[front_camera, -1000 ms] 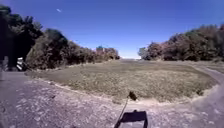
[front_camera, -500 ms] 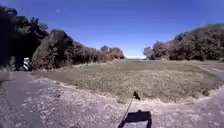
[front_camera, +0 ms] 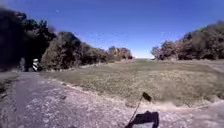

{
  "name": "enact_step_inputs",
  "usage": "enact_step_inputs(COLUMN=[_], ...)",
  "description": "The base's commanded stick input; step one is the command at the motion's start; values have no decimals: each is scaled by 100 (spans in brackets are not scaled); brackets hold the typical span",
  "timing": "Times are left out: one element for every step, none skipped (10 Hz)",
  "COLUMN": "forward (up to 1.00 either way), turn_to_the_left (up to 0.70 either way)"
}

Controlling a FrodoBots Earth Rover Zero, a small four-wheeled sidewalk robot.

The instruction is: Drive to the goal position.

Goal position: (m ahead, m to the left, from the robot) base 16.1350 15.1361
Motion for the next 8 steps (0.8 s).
enact_step_inputs(forward=[100, 100, 100, 100, 100, 100, 100, 100], turn_to_the_left=[40, 40, 40, 40, 40, 40, 40, 40])
